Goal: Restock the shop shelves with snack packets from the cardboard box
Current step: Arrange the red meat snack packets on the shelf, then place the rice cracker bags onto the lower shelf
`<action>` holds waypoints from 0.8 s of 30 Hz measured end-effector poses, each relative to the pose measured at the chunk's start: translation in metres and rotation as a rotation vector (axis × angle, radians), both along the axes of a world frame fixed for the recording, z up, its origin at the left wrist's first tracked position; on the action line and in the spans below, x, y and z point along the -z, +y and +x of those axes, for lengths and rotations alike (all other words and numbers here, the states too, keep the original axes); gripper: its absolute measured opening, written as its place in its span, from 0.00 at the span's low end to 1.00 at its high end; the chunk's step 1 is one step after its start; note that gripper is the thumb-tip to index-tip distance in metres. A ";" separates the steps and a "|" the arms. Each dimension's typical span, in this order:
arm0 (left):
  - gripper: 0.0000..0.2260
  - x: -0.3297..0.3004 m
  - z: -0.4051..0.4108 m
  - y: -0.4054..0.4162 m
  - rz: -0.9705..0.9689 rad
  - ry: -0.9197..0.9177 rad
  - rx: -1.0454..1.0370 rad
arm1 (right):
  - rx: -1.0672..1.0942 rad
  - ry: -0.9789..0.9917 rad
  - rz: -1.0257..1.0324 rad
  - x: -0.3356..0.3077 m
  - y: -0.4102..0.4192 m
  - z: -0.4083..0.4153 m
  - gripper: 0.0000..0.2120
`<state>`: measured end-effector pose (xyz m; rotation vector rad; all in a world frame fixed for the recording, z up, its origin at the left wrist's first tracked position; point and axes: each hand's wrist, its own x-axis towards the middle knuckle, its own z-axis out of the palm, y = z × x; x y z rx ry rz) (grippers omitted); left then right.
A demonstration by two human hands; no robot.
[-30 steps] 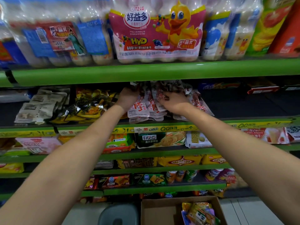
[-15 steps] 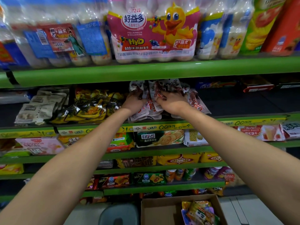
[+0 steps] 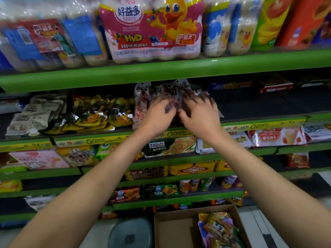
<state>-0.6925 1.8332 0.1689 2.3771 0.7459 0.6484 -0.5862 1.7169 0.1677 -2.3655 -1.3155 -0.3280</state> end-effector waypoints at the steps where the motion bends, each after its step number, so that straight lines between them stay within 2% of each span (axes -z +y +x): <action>1: 0.16 0.003 -0.003 -0.013 -0.016 -0.028 0.028 | -0.006 0.005 0.059 0.005 -0.015 -0.002 0.25; 5: 0.12 0.028 -0.004 -0.061 -0.072 -0.041 0.058 | -0.015 0.138 0.154 0.034 -0.076 -0.002 0.22; 11: 0.08 0.104 -0.015 -0.132 -0.205 0.075 -0.027 | -0.062 0.294 0.103 0.109 -0.168 0.024 0.18; 14: 0.07 0.155 -0.032 -0.170 -0.307 0.166 -0.109 | -0.054 0.472 -0.021 0.158 -0.211 0.034 0.15; 18: 0.06 0.208 -0.061 -0.232 -0.553 0.338 -0.209 | -0.027 0.694 -0.203 0.210 -0.275 0.027 0.13; 24: 0.07 0.261 -0.084 -0.282 -0.758 0.436 -0.202 | 0.000 0.843 -0.339 0.254 -0.323 0.013 0.10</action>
